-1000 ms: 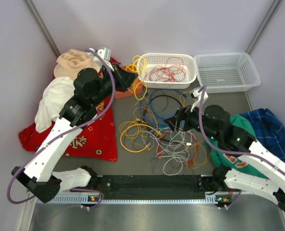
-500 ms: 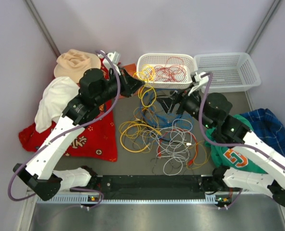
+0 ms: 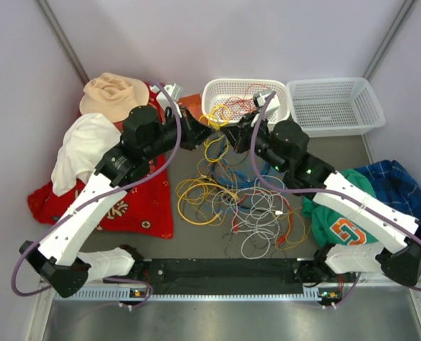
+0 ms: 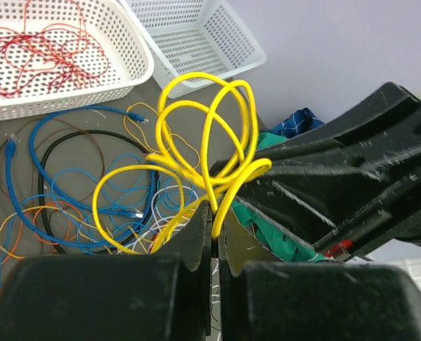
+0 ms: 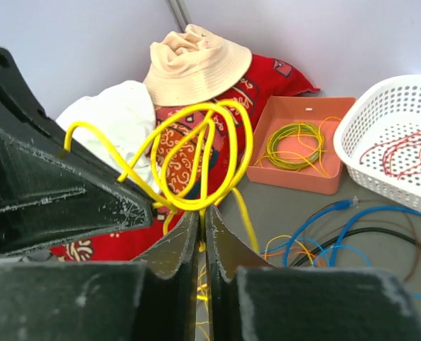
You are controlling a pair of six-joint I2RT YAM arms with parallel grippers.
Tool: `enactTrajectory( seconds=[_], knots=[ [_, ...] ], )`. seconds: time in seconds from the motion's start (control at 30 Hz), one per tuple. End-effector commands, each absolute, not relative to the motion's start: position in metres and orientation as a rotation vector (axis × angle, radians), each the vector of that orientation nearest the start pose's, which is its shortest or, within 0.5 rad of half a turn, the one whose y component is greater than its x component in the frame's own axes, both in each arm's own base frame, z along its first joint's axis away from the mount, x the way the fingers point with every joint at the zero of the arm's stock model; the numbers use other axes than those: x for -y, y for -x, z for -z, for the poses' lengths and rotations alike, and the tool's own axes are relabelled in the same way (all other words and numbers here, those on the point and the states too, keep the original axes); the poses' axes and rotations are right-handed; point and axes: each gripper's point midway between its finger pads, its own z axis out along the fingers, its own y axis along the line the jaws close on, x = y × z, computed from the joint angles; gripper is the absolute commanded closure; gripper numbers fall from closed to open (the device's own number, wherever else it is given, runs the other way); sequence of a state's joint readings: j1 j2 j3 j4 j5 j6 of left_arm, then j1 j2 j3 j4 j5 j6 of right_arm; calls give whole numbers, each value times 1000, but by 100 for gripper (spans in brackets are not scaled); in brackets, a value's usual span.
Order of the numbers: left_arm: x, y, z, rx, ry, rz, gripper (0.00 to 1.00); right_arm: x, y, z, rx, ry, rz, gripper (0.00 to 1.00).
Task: Untangle the cables
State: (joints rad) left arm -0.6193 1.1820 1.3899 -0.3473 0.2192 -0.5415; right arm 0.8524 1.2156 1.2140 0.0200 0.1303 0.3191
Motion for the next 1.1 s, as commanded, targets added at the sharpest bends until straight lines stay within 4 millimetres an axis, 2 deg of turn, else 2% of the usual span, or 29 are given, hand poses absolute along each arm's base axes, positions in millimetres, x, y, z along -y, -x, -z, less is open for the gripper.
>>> enactTrajectory(
  seconds=[0.0, 0.03, 0.07, 0.13, 0.17, 0.2, 0.23, 0.27, 0.37, 0.4, 0.43, 0.47, 0.5, 0.53, 0.57, 0.6, 0.63, 0.67, 0.7, 0.73, 0.83, 0.9, 1.03, 1.07],
  knots=[
    [255, -268, -409, -1771, -222, 994, 98, -294, -289, -431, -1487, 241, -808, 100],
    [244, -276, -406, -1780, -162, 922, 79, -288, -288, -434, -1484, 237, -790, 100],
    [237, -279, -403, -1786, -143, 875, 65, -282, -286, -439, -1472, 228, -780, 100],
    [216, -283, -399, -1797, -72, 768, 42, -261, -277, -450, -1469, 218, -733, 100],
    [201, -289, -398, -1789, -16, 682, 16, -254, -273, -454, -1470, 217, -716, 100],
    [192, -287, -396, -1791, 5, 644, 6, -243, -269, -463, -1456, 200, -697, 100],
    [184, -288, -395, -1787, 28, 609, 1, -234, -264, -467, -1467, 210, -673, 100],
    [171, -289, -398, -1767, 68, 556, 1, -227, -262, -472, -1465, 197, -660, 100],
    [157, -288, -397, -1746, 103, 503, 1, -210, -249, -486, -1456, 194, -647, 100],
    [156, -288, -392, -1748, 106, 498, 1, -208, -247, -488, -1459, 197, -644, 100],
    [159, -289, -398, -1717, 104, 523, 1, -202, -241, -497, -1445, 189, -655, 100],
    [161, -285, -403, -1691, 97, 556, 1, -201, -239, -495, -1460, 197, -654, 100],
    [171, -283, -397, -1692, 56, 607, 1, -200, -237, -497, -1458, 197, -661, 100],
    [177, -280, -400, -1669, 37, 649, 1, -197, -233, -502, -1449, 194, -675, 100],
    [184, -276, -417, -1591, 14, 721, 1, -196, -231, -502, -1455, 196, -681, 100],
    [199, -270, -409, -1588, -58, 792, 1, -195, -229, -503, -1453, 192, -686, 100],
    [207, -265, -412, -1556, -99, 844, 1, -194, -227, -506, -1448, 182, -699, 100],
    [211, -260, -434, -1449, -117, 904, 1, -192, -225, -507, -1447, 179, -706, 100],
    [222, -255, -423, -1438, -171, 958, 1, -192, -224, -507, -1451, 178, -709, 100],
    [236, -240, -428, -1382, -270, 1045, 1, -190, -222, -510, -1446, 169, -722, 100],
    [248, -208, -443, -1144, -398, 1199, 1, -190, -219, -514, -1448, 158, -744, 100],
    [244, -190, -455, -970, -409, 1260, 1, -191, -218, -514, -1455, 159, -754, 100],
    [253, -181, -461, -893, -469, 1296, 2, -197, -217, -515, -1469, 157, -791, 100],
    [260, -181, -457, -896, -498, 1319, 2, -199, -216, -515, -1471, 164, -801, 100]
  ],
)
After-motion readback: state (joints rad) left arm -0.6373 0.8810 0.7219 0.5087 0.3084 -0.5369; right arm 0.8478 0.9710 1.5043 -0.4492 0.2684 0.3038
